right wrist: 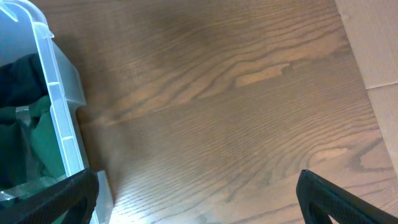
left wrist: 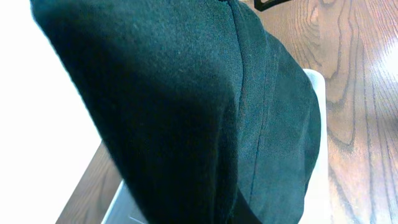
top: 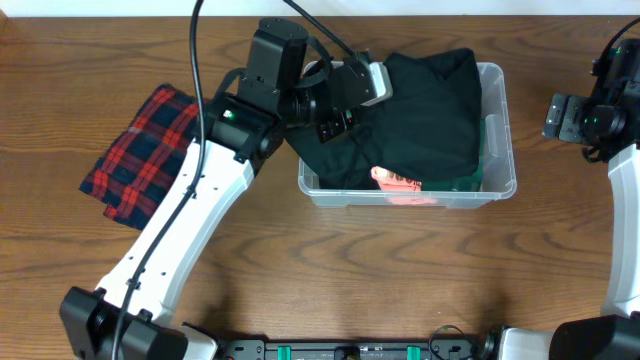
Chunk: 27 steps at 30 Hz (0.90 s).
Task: Pack container
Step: 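Lower the black garment onto the packed clothes in the container, then push the black garment down and tuck it in with the left gripper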
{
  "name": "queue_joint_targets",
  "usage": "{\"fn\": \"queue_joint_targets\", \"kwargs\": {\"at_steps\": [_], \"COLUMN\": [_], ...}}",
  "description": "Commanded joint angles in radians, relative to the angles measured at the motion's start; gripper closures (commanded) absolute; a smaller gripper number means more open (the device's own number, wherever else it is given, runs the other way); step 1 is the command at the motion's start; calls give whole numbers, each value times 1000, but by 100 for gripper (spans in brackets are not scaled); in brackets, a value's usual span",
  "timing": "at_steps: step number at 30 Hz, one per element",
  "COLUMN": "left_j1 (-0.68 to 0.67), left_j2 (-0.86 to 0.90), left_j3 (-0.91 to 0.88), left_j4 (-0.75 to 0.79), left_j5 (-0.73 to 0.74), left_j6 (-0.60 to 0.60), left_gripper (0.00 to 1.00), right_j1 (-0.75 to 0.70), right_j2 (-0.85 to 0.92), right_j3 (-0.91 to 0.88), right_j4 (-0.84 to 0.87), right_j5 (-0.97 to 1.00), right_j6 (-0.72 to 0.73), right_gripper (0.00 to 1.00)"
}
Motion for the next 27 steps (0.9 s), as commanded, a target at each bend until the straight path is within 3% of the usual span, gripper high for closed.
{"fn": "queue_joint_targets", "kwargs": {"at_steps": [1,27], "left_j1": [-19,-56], "left_j2": [18,126], "left_j3": [55,53], "left_j4": [13,-27], "left_j5": [48,47], "left_j6": [6,6], "left_gripper": [94,94], "right_j1": [-3,-3], "right_j2": [1,1], "right_j3": [6,6], "right_j4": [-1,-1], "right_j5": [14,14], "right_j6": [10,10], "right_gripper": [1,1]}}
